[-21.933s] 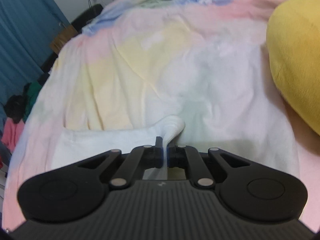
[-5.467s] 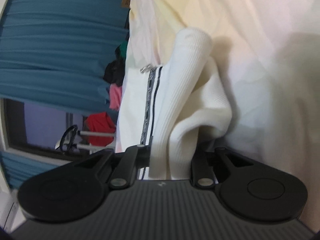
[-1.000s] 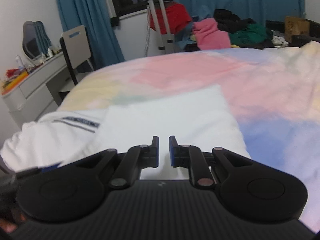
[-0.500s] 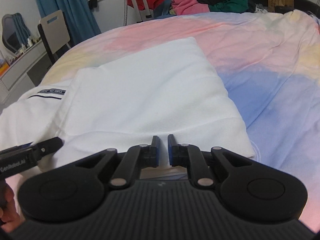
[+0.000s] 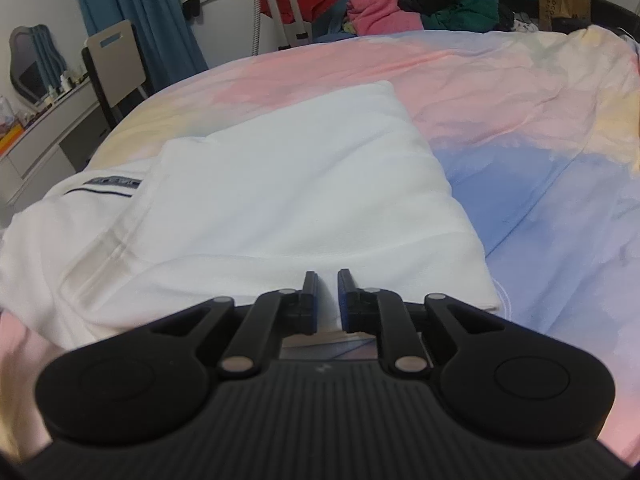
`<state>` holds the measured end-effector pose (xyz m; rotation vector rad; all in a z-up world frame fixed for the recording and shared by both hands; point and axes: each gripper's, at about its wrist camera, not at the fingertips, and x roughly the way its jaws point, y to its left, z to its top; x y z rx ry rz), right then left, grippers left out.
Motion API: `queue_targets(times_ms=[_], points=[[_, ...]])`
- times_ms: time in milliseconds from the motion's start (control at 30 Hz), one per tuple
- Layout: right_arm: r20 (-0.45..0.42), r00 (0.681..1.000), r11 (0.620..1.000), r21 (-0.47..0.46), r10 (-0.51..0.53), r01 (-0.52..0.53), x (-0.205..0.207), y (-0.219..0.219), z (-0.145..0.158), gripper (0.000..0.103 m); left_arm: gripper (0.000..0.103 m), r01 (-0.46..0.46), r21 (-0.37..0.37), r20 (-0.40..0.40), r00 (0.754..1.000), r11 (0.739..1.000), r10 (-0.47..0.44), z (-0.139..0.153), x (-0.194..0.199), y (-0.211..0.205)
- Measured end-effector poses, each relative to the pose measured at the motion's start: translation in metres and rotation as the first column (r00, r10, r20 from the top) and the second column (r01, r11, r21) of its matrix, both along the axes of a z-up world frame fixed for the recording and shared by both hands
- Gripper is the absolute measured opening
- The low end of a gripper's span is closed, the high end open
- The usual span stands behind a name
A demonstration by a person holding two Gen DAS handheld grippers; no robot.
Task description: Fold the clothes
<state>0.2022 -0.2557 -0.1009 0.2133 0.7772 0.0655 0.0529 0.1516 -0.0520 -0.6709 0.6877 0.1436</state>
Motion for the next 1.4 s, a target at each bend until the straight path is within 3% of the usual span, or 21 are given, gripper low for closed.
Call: queue_targets(times_ms=[33, 100, 167, 267, 400, 467, 567, 667, 767, 900, 1000, 1133, 1233, 1333, 1400], points=[[0.002, 1.000, 1.000, -0.004, 0.003, -0.003, -0.001, 0.001, 0.001, 0.014, 0.083, -0.055, -0.084, -0.006, 0.998, 0.995, 0.055, -0.005, -0.005, 0.017], [0.010, 1.000, 1.000, -0.008, -0.001, 0.002, -0.003, 0.001, 0.002, 0.014, 0.083, -0.152, -0.233, -0.025, 0.988, 0.960, 0.151, -0.015, -0.013, 0.047], [0.017, 1.000, 1.000, -0.003, -0.006, 0.006, -0.006, 0.000, 0.004, 0.015, 0.083, -0.209, -0.323, -0.054, 0.978, 0.923, 0.202, -0.027, -0.012, 0.065], [0.029, 0.999, 0.999, 0.029, -0.015, 0.014, -0.008, -0.002, 0.006, 0.021, 0.081, -0.292, -0.407, -0.111, 0.956, 0.865, 0.271, -0.045, 0.000, 0.088], [0.064, 0.998, 0.999, 0.051, -0.012, 0.009, -0.009, -0.001, 0.009, 0.039, 0.076, -0.378, -0.502, -0.140, 0.923, 0.778, 0.359, -0.063, 0.026, 0.118], [0.082, 0.997, 0.999, 0.045, 0.007, -0.010, -0.009, 0.003, 0.010, 0.039, 0.072, -0.395, -0.506, -0.125, 0.913, 0.767, 0.388, -0.066, 0.037, 0.130], [0.126, 0.991, 0.997, 0.042, 0.054, -0.060, -0.011, 0.013, 0.014, 0.039, 0.061, -0.410, -0.470, -0.102, 0.905, 0.781, 0.414, -0.064, 0.049, 0.146], [0.174, 0.977, 0.992, 0.022, 0.119, -0.125, -0.012, 0.030, 0.017, 0.040, 0.045, -0.406, -0.407, -0.080, 0.908, 0.818, 0.411, -0.063, 0.057, 0.160], [0.178, 0.967, 0.983, -0.034, 0.182, -0.179, -0.007, 0.050, 0.013, 0.051, 0.027, -0.390, -0.361, -0.048, 0.915, 0.847, 0.400, -0.063, 0.063, 0.155], [0.100, 0.968, 0.968, -0.118, 0.232, -0.220, 0.009, 0.067, -0.011, 0.053, 0.017, -0.369, -0.191, 0.016, 0.925, 0.910, 0.379, -0.040, 0.075, 0.130], [0.100, 0.968, 0.970, -0.106, 0.228, -0.218, 0.011, 0.065, -0.011, 0.053, 0.015, -0.345, -0.055, 0.088, 0.933, 0.937, 0.349, -0.012, 0.081, 0.104], [0.102, 0.981, 0.986, -0.025, 0.165, -0.163, 0.011, 0.048, 0.003, 0.052, 0.014, -0.314, 0.101, 0.212, 0.934, 0.944, 0.288, 0.036, 0.090, 0.061], [0.105, 0.993, 0.998, -0.020, 0.059, -0.057, 0.008, 0.030, 0.013, 0.052, 0.013, -0.298, 0.176, 0.308, 0.922, 0.938, 0.235, 0.079, 0.097, 0.015], [0.107, 0.993, 0.998, -0.009, -0.055, 0.056, 0.005, 0.007, 0.023, 0.052, 0.013, -0.264, 0.285, 0.370, 0.917, 0.921, 0.149, 0.122, 0.111, -0.047], [0.113, 0.986, 0.992, 0.049, -0.125, 0.120, 0.002, -0.016, 0.028, 0.052, 0.013, -0.238, 0.353, 0.406, 0.910, 0.905, 0.080, 0.145, 0.120, -0.097]])
